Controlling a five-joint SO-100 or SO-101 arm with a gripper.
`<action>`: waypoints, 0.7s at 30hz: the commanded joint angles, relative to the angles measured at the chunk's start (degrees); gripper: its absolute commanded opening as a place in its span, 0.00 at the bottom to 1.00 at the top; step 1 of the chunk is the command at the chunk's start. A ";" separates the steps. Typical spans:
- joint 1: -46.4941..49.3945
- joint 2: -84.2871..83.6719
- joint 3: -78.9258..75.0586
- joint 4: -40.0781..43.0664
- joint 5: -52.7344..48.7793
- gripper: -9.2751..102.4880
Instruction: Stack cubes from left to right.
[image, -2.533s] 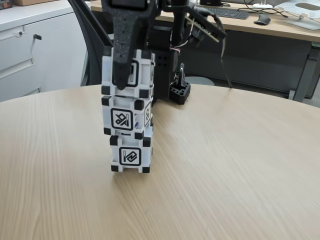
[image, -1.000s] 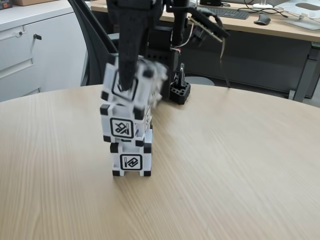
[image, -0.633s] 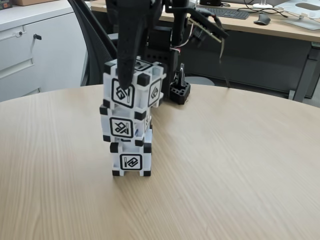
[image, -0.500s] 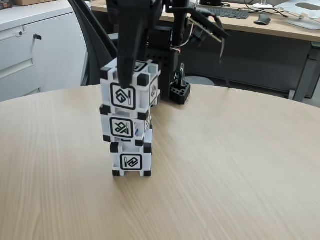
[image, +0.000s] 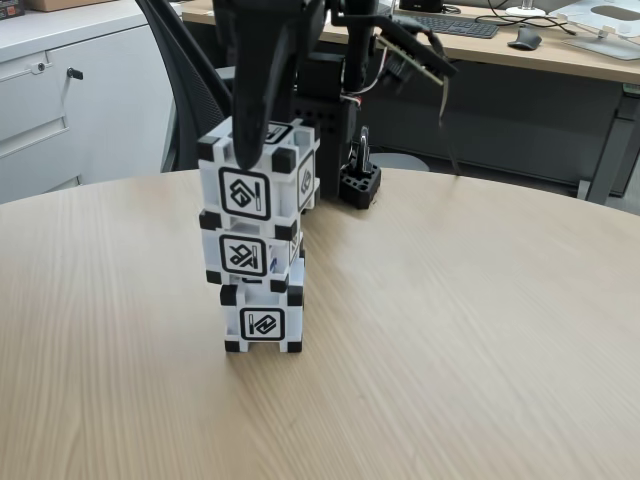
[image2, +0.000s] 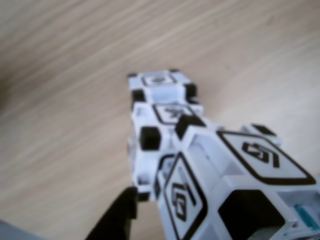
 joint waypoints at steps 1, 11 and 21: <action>-0.18 1.14 -1.76 -0.62 -0.44 0.51; -0.18 8.96 -8.26 -0.88 -0.97 0.52; -0.18 23.29 -9.23 -0.70 -0.44 0.50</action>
